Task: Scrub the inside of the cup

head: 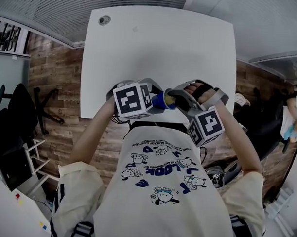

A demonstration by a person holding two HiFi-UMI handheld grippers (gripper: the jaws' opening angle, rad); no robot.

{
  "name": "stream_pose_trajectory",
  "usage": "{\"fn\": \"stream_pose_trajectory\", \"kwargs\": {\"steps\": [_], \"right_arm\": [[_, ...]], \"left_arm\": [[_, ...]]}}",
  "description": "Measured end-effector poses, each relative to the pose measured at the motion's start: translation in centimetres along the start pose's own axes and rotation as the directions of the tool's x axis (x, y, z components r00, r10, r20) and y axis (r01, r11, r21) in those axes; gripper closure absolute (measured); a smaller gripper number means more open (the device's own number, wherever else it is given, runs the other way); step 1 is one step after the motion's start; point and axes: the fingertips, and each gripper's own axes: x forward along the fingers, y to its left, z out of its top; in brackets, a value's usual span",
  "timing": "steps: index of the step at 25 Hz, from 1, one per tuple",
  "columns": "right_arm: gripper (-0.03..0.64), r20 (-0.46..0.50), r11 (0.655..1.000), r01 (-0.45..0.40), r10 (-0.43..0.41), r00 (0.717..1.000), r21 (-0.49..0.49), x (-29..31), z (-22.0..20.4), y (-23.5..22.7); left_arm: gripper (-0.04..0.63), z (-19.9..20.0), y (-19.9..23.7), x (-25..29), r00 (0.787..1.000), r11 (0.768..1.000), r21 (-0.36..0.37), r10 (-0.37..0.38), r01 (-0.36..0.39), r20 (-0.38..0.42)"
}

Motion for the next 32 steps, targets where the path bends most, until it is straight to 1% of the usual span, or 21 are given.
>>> {"fn": "stream_pose_trajectory", "kwargs": {"steps": [5,8,12,17,21,28,32], "right_arm": [[0.558,0.017,0.993,-0.040,0.038,0.999,0.114,0.0,-0.5,0.2],[0.558,0.026,0.981,-0.059,0.055,0.998,0.183,0.0,-0.9,0.4],[0.558,0.039,0.957,-0.094,0.086,0.995,0.275,0.5,-1.4,0.7],[0.558,0.062,0.920,-0.122,0.107,0.992,0.373,0.5,-2.0,0.6],[0.558,0.087,0.864,-0.144,0.116,0.989,0.482,0.5,-2.1,0.7],[0.560,0.153,0.725,-0.177,0.099,0.983,0.666,0.8,-2.4,-0.1],[0.560,0.162,0.660,-0.173,0.078,0.984,0.731,0.9,-2.7,-0.5]], "left_arm": [[0.318,0.1,0.2,0.5,1.000,1.000,0.002,0.024,-0.024,-0.003],[0.318,0.1,0.3,0.9,0.999,0.998,0.032,0.050,-0.049,-0.019],[0.317,-0.1,0.6,1.2,0.994,0.993,0.081,0.094,-0.089,-0.054],[0.317,0.1,1.2,1.5,0.990,0.988,0.100,0.123,-0.116,-0.067],[0.317,-0.1,1.3,1.4,0.986,0.983,0.119,0.153,-0.143,-0.073],[0.316,-0.2,2.2,0.9,0.969,0.963,0.169,0.229,-0.212,-0.088],[0.317,-0.3,2.9,0.7,0.959,0.953,0.175,0.267,-0.249,-0.093]]}}
